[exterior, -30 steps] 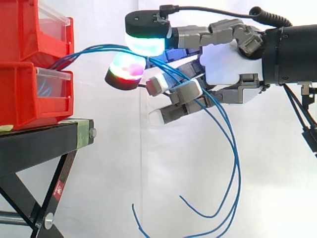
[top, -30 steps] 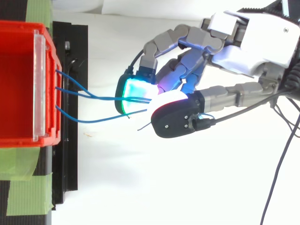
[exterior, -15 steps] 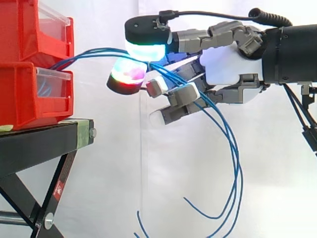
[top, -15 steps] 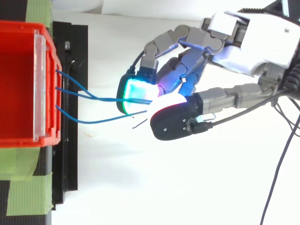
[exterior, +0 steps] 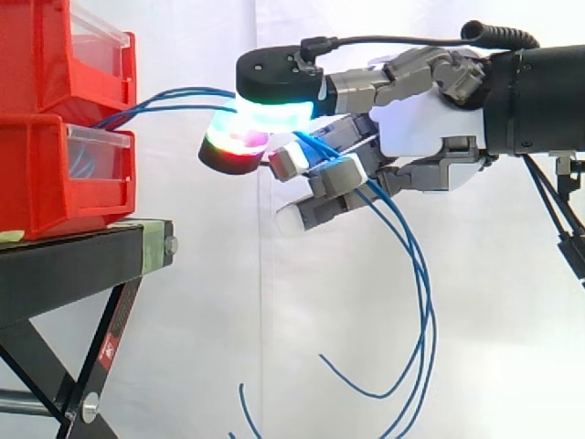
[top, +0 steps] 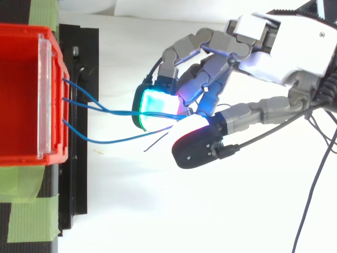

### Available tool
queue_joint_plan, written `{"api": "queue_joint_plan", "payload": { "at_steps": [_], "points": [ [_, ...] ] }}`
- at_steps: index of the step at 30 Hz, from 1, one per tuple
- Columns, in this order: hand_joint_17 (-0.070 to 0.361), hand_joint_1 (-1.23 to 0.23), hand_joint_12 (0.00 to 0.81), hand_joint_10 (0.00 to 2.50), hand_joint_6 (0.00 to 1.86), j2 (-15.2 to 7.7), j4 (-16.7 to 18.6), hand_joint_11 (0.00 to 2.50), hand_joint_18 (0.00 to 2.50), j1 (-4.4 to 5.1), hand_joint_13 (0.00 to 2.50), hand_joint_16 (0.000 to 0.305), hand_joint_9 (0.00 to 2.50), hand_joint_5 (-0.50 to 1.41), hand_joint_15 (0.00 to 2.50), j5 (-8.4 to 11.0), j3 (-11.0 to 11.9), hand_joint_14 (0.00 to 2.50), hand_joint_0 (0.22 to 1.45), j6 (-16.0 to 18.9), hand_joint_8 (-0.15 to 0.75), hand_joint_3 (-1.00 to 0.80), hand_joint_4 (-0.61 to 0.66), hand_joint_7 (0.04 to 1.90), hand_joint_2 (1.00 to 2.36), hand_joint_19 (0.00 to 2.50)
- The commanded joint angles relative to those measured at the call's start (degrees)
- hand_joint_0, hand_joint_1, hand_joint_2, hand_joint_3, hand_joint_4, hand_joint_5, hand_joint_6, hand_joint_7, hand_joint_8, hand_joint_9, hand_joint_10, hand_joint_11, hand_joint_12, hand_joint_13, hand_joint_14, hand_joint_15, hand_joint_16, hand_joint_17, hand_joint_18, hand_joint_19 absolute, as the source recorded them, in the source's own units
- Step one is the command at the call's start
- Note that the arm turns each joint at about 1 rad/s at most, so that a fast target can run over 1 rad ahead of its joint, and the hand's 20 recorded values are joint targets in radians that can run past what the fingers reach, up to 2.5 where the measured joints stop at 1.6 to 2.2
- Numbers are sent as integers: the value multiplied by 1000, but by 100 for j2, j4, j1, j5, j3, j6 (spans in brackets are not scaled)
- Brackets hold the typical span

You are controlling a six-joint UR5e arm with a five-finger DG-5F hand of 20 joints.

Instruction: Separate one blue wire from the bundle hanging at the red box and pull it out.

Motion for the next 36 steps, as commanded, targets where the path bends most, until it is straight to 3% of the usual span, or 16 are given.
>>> {"api": "queue_joint_plan", "payload": {
  "at_steps": [1, 8, 13, 30, 36],
  "points": [
    [111, -892, 396, 13, 935, 1, 2, 1235, 777, 0, 1433, 49, 1026, -233, 1213, 0, 0, 25, 733, 0, 358, -487, 204, 866, 1001, 454],
    [115, -690, 397, 13, 928, 1, 2, 1237, 746, 0, 1440, 51, 1046, -230, 1209, 0, -9, 23, 623, 0, 360, -472, 204, 864, 1002, 515],
    [121, -627, 400, 14, 921, 1, 2, 1233, 748, 0, 1445, 54, 1048, -229, 1218, 9, 0, 22, 609, 0, 359, -426, 207, 881, 1007, 551],
    [122, -652, 394, 13, 931, 1, -7, 1230, 774, 9, 1445, 54, 1068, -225, 1218, 26, 0, 21, 637, 0, 361, -312, 165, 896, 1016, 553],
    [122, -779, 402, 14, 935, 1, 2, 1245, 773, 9, 1416, 54, 1046, -226, 1201, 26, 0, 23, 656, 0, 359, -351, 174, 881, 1013, 531]
  ]
}}
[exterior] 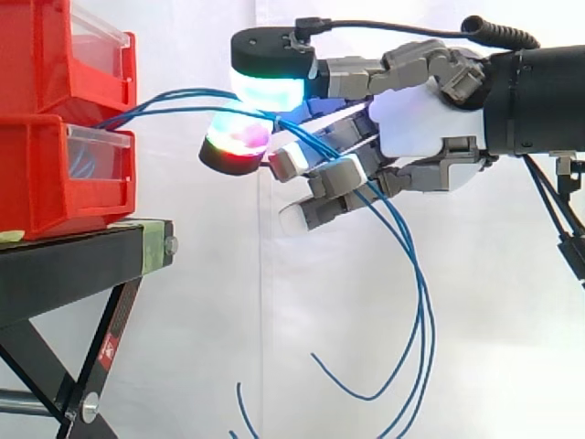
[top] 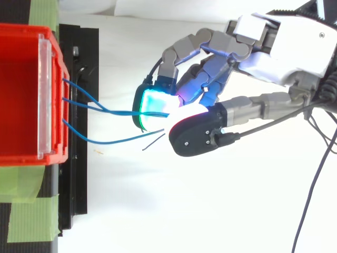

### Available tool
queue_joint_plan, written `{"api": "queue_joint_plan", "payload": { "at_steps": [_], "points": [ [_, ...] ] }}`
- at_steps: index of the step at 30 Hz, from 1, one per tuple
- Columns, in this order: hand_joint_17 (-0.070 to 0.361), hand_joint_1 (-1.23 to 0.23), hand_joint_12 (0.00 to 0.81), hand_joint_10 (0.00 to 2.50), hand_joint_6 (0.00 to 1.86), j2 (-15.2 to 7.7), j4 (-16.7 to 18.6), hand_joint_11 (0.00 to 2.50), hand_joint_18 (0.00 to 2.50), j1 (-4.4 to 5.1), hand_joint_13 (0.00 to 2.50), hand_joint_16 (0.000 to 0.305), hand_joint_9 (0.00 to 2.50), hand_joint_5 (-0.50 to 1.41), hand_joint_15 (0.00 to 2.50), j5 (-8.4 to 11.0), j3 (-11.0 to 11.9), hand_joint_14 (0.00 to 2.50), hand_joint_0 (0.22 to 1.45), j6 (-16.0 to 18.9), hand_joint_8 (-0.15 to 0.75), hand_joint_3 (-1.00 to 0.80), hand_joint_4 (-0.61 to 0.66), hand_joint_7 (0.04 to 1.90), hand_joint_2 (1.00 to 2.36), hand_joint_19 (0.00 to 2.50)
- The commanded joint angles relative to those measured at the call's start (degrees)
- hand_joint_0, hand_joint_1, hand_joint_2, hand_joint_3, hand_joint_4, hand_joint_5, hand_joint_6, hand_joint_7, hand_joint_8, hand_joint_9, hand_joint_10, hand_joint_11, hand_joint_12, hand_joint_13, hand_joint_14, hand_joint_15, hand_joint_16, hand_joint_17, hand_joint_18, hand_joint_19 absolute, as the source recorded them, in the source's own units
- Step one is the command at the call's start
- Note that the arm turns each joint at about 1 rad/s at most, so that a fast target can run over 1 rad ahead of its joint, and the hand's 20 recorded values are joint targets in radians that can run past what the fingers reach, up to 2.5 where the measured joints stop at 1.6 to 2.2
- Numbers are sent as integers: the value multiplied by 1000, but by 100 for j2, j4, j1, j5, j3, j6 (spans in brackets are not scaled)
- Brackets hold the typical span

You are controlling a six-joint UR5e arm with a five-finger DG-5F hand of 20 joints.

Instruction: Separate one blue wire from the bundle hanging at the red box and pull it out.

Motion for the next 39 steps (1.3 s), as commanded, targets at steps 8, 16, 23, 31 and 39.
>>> {"api": "queue_joint_plan", "payload": {
  "at_steps": [8, 16, 23, 31, 39],
  "points": [
    [121, -866, 407, 14, 934, 2, 5, 1233, 762, 7, 1393, 54, 1015, -229, 1196, 0, 0, 24, 664, 8, 358, -452, 191, 897, 1004, 514],
    [126, -627, 404, 14, 924, 2, 5, 1215, 760, 7, 1417, 56, 1046, -224, 1212, 0, 0, 22, 575, 8, 363, -474, 199, 890, 1002, 565],
    [125, -618, 403, 15, 922, 2, 5, 1232, 768, 16, 1425, 55, 1066, -221, 1204, 0, 0, 21, 619, 8, 361, -385, 189, 909, 1010, 569],
    [124, -653, 406, 14, 939, 2, 14, 1253, 779, 16, 1428, 55, 1087, -213, 1211, -18, 0, 22, 616, -1, 367, -253, 135, 934, 1018, 576],
    [124, -761, 400, 15, 939, 2, 14, 1233, 770, 16, 1402, 55, 1070, -216, 1212, -18, 0, 23, 628, -1, 362, -220, 127, 938, 1019, 561]
  ]
}}
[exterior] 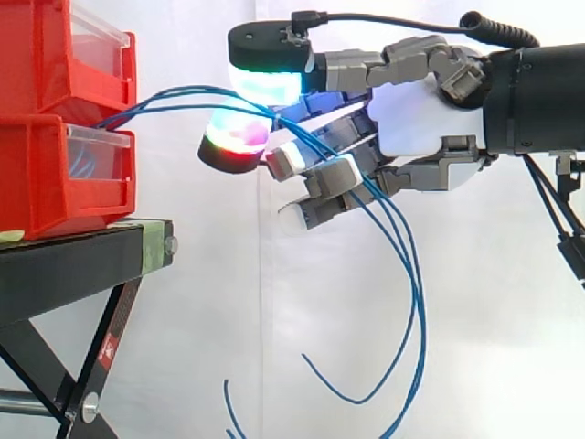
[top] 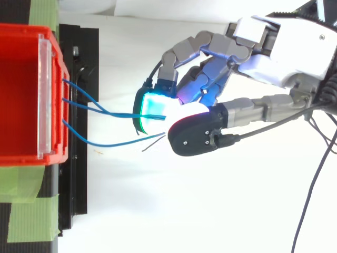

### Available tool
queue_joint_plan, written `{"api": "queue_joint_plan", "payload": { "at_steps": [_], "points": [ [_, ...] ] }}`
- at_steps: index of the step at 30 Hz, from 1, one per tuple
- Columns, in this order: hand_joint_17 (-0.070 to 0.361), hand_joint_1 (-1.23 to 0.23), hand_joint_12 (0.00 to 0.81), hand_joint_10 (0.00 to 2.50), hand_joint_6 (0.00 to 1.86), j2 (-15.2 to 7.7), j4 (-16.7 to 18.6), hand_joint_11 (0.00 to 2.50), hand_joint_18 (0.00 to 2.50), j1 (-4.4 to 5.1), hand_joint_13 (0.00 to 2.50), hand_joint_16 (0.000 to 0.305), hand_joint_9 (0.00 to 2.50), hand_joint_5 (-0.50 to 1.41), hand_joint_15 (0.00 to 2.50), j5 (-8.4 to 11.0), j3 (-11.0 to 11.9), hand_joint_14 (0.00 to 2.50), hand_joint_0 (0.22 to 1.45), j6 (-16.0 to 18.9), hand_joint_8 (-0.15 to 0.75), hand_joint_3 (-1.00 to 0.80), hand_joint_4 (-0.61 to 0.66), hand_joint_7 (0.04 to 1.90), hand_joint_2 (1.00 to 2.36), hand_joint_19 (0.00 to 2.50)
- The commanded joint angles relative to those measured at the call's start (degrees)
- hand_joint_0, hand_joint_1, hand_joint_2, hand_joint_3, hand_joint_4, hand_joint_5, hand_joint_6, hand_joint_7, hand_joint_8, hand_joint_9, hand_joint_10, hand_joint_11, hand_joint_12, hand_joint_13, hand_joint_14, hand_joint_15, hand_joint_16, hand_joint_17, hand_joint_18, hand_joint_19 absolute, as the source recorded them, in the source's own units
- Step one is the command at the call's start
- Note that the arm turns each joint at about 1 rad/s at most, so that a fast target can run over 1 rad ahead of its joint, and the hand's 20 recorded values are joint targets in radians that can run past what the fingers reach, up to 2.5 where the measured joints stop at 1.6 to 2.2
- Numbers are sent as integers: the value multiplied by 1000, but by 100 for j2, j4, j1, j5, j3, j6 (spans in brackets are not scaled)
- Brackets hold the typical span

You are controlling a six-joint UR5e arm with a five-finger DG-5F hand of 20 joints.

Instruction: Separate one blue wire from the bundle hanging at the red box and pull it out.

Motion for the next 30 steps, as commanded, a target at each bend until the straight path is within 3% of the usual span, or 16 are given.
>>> {"api": "queue_joint_plan", "payload": {
  "at_steps": [1, 11, 22, 30],
  "points": [
    [124, -799, 404, 15, 939, 3, 0, 1229, 764, 0, 1390, 55, 1048, -218, 1200, 0, 0, 23, 634, 0, 355, -234, 132, 941, 1018, 548],
    [125, -906, 403, 16, 934, 3, 0, 1213, 741, 9, 1334, 55, 997, -226, 1178, 0, 0, 26, 661, 0, 344, -410, 159, 936, 1007, 523],
    [127, -608, 411, 16, 923, 3, 0, 1216, 749, 9, 1368, 56, 1050, -219, 1173, 0, 0, 23, 591, 0, 360, -446, 178, 924, 1004, 578],
    [126, -650, 411, 15, 929, 3, 0, 1230, 757, 9, 1377, 56, 1069, -215, 1176, 0, 0, 23, 630, 0, 354, -350, 152, 937, 1013, 570]
  ]
}}
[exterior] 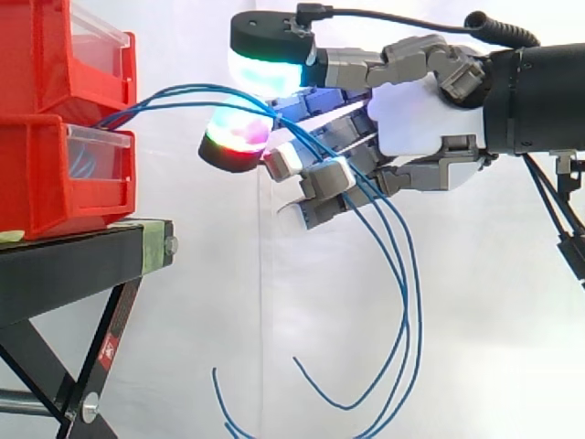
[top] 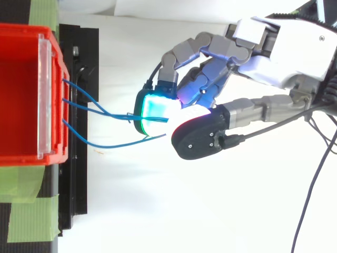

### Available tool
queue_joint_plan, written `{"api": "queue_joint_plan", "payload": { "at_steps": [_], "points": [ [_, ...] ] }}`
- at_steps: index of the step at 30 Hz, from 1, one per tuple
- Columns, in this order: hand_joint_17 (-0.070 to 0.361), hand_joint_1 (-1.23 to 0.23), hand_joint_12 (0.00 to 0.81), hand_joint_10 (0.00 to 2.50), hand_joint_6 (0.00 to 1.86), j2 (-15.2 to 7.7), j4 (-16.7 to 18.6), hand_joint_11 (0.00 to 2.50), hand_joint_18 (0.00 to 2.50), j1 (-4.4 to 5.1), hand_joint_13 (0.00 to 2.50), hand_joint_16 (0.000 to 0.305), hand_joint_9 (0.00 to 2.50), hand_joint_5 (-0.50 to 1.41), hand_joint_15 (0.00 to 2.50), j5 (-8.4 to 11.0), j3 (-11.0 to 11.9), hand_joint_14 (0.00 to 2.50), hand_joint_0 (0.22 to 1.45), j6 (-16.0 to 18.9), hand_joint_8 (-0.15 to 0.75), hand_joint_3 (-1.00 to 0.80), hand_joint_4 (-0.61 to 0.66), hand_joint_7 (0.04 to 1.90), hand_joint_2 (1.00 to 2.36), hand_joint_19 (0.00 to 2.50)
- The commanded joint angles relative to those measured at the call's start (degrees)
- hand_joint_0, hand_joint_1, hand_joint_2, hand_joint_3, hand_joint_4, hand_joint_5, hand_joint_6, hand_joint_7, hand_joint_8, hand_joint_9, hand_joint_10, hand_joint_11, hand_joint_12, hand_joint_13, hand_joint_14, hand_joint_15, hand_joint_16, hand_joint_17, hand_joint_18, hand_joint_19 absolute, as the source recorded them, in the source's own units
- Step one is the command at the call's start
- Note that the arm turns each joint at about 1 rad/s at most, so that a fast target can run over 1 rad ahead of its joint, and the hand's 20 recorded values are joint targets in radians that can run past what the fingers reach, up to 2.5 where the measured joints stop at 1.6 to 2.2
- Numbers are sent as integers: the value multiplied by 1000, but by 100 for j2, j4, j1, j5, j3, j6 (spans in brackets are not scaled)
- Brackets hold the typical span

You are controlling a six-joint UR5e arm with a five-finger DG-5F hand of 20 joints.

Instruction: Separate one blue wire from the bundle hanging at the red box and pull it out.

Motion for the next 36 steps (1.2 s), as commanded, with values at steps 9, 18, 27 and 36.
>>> {"api": "queue_joint_plan", "payload": {
  "at_steps": [9, 18, 27, 36],
  "points": [
    [123, -698, 410, 16, 945, 1, 0, 1252, 773, 0, 1385, 55, 1098, -208, 1179, 0, 0, 25, 632, 0, 357, -230, 75, 956, 1019, 568],
    [122, -695, 411, 10, 946, 1, 0, 1386, 782, 0, 1396, 54, 1173, -209, 1194, 0, 0, 24, 641, 0, 354, -257, 89, 940, 1017, 558],
    [122, -764, 408, 11, 948, -8, 0, 1438, 782, 0, 1393, 54, 1188, -208, 1196, 0, 0, 25, 660, 0, 349, -250, 76, 963, 1019, 540],
    [122, -790, 407, 7, 951, -8, 0, 1510, 779, 9, 1396, 54, 1216, -207, 1209, 0, 0, 25, 672, 0, 354, -268, 70, 934, 1018, 532]
  ]
}}
